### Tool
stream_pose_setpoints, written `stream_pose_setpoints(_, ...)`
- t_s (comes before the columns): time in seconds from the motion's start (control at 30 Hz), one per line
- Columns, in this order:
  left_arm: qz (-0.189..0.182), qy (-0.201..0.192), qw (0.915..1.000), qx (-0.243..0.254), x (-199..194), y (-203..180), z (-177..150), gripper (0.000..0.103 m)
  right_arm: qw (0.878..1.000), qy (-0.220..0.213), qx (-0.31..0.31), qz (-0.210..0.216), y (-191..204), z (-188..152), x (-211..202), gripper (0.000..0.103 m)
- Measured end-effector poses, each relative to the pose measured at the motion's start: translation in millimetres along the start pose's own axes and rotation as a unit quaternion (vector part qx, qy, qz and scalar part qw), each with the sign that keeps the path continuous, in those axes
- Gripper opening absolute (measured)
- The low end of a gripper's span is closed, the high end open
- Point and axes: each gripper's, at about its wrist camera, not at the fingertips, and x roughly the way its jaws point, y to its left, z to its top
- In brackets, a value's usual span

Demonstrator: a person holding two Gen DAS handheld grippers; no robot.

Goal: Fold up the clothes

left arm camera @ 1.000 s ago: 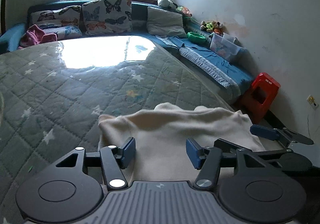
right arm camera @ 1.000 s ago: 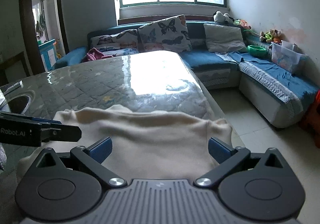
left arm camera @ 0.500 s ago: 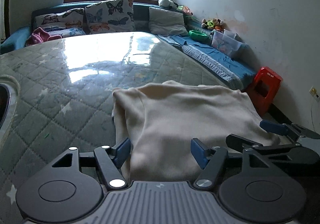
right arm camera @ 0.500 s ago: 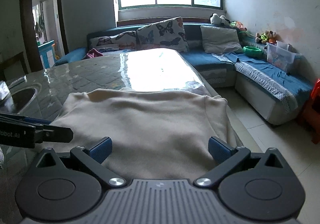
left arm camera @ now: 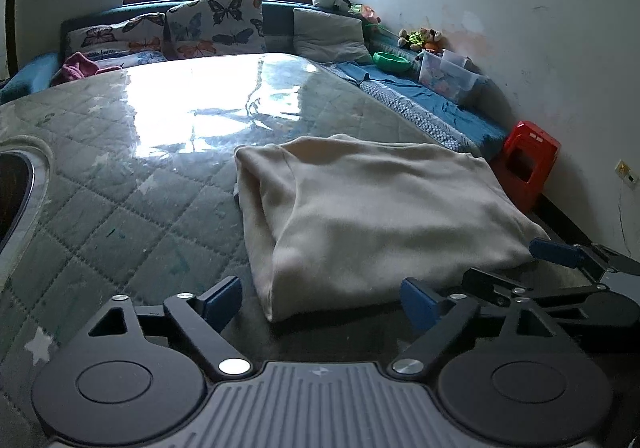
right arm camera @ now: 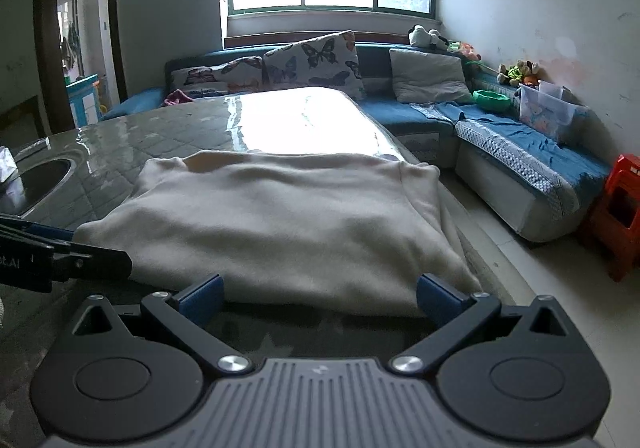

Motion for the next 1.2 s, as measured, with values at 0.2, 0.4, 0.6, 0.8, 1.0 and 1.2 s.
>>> stream_pose_setpoints(0.2, -0.003, -0.001, 1.0, 0.001, -8, 0, -5, 0.103, 1.0, 0.003, 0.011, -0.005, 2, -5, -8, 0.103)
stream_pose_setpoints(0.4, -0.002, 0.005, 1.0, 0.003, -13, -1, -10, 0.103, 1.0, 0.011, 0.019, -0.011, 4, -12, -15, 0.103)
stream_pose_setpoints(0.6, 0.002, 0.011, 0.9998, 0.014, -15, -4, -14, 0.103, 0.999, 0.015, 0.028, -0.014, 4, -20, -20, 0.103)
stream_pose_setpoints(0.8, 0.007, 0.014, 0.9996, 0.025, -18, -6, -18, 0.103, 0.999, 0.012, 0.033, -0.02, 5, -25, -25, 0.103)
stream_pose_setpoints(1.0, 0.006, 0.013, 0.9994, 0.031, -22, -7, -22, 0.103, 0.999, 0.011, 0.027, -0.024, 8, -28, -28, 0.103)
stream_pose_setpoints(1.2, 0.003, 0.009, 0.9992, 0.039, -27, -9, -26, 0.103, 0.999, 0.009, 0.032, -0.021, 10, -29, -34, 0.103)
